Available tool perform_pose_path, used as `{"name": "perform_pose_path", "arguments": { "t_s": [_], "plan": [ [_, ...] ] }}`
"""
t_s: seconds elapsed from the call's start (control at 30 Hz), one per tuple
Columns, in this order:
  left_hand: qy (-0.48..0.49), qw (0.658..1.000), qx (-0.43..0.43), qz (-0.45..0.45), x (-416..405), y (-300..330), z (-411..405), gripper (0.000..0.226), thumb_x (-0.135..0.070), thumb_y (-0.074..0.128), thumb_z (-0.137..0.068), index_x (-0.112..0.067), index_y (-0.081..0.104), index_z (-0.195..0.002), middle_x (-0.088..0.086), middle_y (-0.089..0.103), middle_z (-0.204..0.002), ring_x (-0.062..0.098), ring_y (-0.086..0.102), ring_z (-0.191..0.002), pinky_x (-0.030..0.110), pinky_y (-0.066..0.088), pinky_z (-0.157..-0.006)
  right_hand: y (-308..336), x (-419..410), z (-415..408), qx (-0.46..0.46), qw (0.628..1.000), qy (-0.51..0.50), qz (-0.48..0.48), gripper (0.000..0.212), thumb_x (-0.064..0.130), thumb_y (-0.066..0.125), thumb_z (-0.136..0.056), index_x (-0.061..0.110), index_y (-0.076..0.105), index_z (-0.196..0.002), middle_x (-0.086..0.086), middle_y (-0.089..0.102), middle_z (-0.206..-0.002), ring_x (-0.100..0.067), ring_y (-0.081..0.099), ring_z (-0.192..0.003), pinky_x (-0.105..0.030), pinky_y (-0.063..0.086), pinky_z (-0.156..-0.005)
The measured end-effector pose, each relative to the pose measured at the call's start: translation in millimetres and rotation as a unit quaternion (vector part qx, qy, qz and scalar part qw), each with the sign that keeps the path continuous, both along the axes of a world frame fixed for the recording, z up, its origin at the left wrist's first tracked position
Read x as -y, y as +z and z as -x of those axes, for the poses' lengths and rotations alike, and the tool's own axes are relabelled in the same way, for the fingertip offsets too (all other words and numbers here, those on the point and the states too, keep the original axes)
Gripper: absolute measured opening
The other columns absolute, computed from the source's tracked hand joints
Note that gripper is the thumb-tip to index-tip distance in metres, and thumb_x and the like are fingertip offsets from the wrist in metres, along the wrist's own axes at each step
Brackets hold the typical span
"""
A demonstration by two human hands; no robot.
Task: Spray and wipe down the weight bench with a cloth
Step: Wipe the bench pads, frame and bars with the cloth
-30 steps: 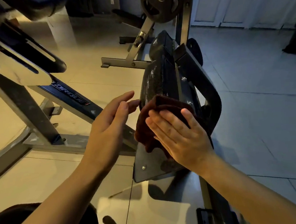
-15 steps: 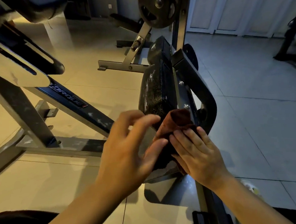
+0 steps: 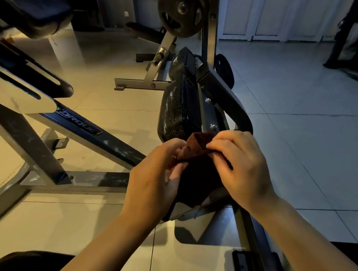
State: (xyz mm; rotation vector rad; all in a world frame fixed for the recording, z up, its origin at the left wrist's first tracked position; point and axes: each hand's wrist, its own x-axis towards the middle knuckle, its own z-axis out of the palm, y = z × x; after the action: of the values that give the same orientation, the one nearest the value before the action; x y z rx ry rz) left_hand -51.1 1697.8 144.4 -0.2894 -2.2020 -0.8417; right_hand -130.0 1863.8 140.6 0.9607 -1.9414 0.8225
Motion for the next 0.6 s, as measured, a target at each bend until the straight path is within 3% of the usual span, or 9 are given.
{"name": "perform_pose_path", "arguments": {
  "t_s": [0.17, 0.3, 0.4, 0.47, 0.6],
  "plan": [
    [-0.075, 0.995, 0.059, 0.027, 5.1, 7.5, -19.7, 0.05, -0.031, 0.049, -0.086, -0.036, 0.038, -0.134, -0.032, 0.044, -0.111, -0.014, 0.053, -0.1, 0.006, 0.045, -0.088, 3.2, -6.6, -31.0, 0.029, 0.997, 0.067, -0.009, 0.018, 0.015, 0.059, -0.09, 0.006, 0.074, -0.093, -0.007, 0.068, -0.096, -0.017, 0.059, -0.092, -0.037, 0.05, -0.074],
    [-0.162, 0.974, 0.15, -0.049, -0.9, 6.0, -34.9, 0.057, -0.027, 0.058, -0.085, -0.048, 0.038, -0.134, -0.03, 0.054, -0.116, -0.003, 0.059, -0.104, 0.01, 0.048, -0.085, -1.8, -8.9, -48.5, 0.112, 0.987, 0.11, -0.035, 0.017, 0.018, 0.054, -0.091, 0.012, 0.069, -0.096, 0.001, 0.062, -0.108, -0.01, 0.056, -0.105, -0.03, 0.048, -0.087],
    [-0.231, 0.94, 0.231, -0.103, -2.9, 7.0, -39.2, 0.067, -0.03, 0.069, -0.082, -0.052, 0.032, -0.133, -0.024, 0.058, -0.119, 0.001, 0.062, -0.104, 0.014, 0.05, -0.084, -4.5, -16.9, -54.4, 0.248, 0.955, 0.153, -0.055, 0.016, 0.025, 0.049, -0.094, 0.019, 0.062, -0.101, 0.008, 0.055, -0.12, -0.006, 0.054, -0.113, -0.025, 0.05, -0.091],
    [-0.239, 0.932, 0.253, -0.102, -5.4, 8.8, -39.3, 0.059, -0.042, 0.067, -0.079, -0.053, 0.033, -0.125, -0.025, 0.06, -0.119, 0.0, 0.063, -0.103, 0.017, 0.052, -0.085, -5.1, -21.4, -58.9, 0.329, 0.925, 0.183, -0.047, 0.018, 0.03, 0.045, -0.094, 0.021, 0.058, -0.102, 0.009, 0.056, -0.118, -0.005, 0.056, -0.109, -0.026, 0.051, -0.089],
    [-0.177, 0.962, 0.209, -0.005, -12.5, 6.3, -35.2, 0.028, -0.053, 0.053, -0.08, -0.048, 0.043, -0.106, -0.022, 0.063, -0.11, -0.002, 0.063, -0.095, 0.021, 0.055, -0.077, -8.5, -25.9, -62.3, 0.363, 0.916, 0.171, -0.02, 0.012, 0.025, 0.051, -0.094, 0.017, 0.06, -0.098, 0.009, 0.056, -0.101, -0.009, 0.057, -0.096, -0.026, 0.051, -0.082]
  ]
}}
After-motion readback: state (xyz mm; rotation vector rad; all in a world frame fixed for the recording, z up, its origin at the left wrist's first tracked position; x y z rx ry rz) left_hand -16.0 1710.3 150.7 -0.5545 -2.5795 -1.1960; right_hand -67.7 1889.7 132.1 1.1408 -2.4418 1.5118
